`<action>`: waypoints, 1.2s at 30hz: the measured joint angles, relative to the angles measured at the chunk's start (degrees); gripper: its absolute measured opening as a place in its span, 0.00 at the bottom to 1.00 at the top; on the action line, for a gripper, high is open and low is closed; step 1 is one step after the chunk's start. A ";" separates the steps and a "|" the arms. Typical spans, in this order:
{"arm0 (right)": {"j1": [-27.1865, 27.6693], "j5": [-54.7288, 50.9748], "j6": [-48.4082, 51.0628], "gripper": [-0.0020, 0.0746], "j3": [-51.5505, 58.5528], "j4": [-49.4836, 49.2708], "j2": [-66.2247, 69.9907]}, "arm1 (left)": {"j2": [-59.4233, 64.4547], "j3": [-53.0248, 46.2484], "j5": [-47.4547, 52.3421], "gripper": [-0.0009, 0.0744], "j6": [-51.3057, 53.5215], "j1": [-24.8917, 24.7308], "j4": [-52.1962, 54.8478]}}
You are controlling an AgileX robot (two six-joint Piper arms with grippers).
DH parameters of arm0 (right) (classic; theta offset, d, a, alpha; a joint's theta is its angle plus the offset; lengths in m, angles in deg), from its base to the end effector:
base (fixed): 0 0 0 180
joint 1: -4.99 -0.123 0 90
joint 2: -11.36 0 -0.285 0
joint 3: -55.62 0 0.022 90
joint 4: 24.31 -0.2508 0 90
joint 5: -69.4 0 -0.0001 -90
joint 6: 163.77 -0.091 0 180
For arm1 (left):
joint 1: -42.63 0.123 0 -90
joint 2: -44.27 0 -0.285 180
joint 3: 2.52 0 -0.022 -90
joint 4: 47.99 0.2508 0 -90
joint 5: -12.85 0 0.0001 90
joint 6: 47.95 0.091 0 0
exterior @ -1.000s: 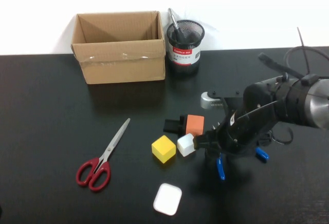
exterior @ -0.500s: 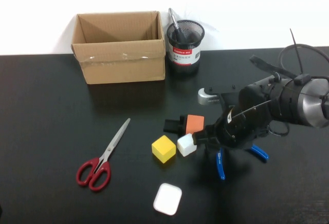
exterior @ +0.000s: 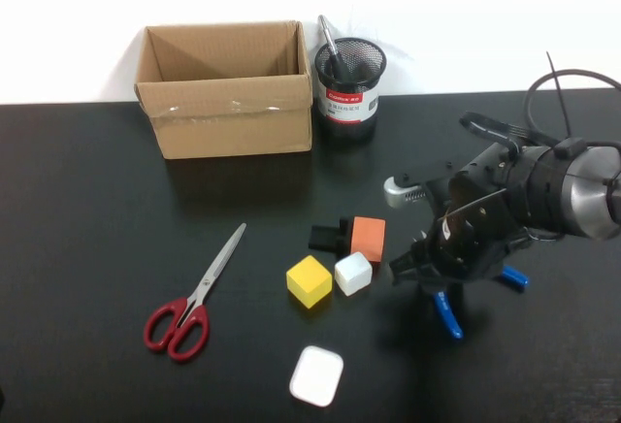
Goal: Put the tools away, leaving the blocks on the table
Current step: Pick up the pliers from the table, then place the Pliers into the box
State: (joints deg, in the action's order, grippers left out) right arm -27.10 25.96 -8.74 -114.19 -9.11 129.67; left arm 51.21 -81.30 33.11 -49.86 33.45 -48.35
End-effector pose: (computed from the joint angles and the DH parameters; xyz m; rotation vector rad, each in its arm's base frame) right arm 0.3130 0.1769 0.1466 -0.4433 2.8878 -0.1541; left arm 0.0523 -0.0087 0.1729 0.1135 1.8486 -0.1410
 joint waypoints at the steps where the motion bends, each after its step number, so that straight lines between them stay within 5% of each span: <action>1: 0.00 -0.16 0.00 0.40 0.00 0.00 0.00 | 0.00 0.00 0.00 0.01 0.00 0.00 0.35; 5: 0.00 -0.44 2.94 0.03 0.00 -0.25 0.00 | 0.00 0.00 0.00 0.01 0.00 0.00 0.35; 6: 0.00 -0.44 3.24 0.02 0.00 -0.25 0.00 | 0.00 0.00 0.00 0.01 0.00 0.00 0.00; 14: 0.00 1.07 7.29 0.02 -2.11 1.37 -2.16 | 0.00 0.00 0.00 0.01 0.00 0.00 0.00; 25: -0.93 10.12 8.96 0.02 -19.36 1.45 -11.70 | 0.00 0.00 0.00 0.01 0.00 0.00 0.35; 36: -5.64 54.27 7.00 0.02 -22.87 -0.40 -6.54 | 0.00 0.00 0.00 0.01 0.00 0.00 0.35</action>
State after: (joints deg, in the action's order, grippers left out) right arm -32.73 80.24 -1.74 -137.06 -9.51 123.12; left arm 51.21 -81.30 33.11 -49.86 33.45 -47.99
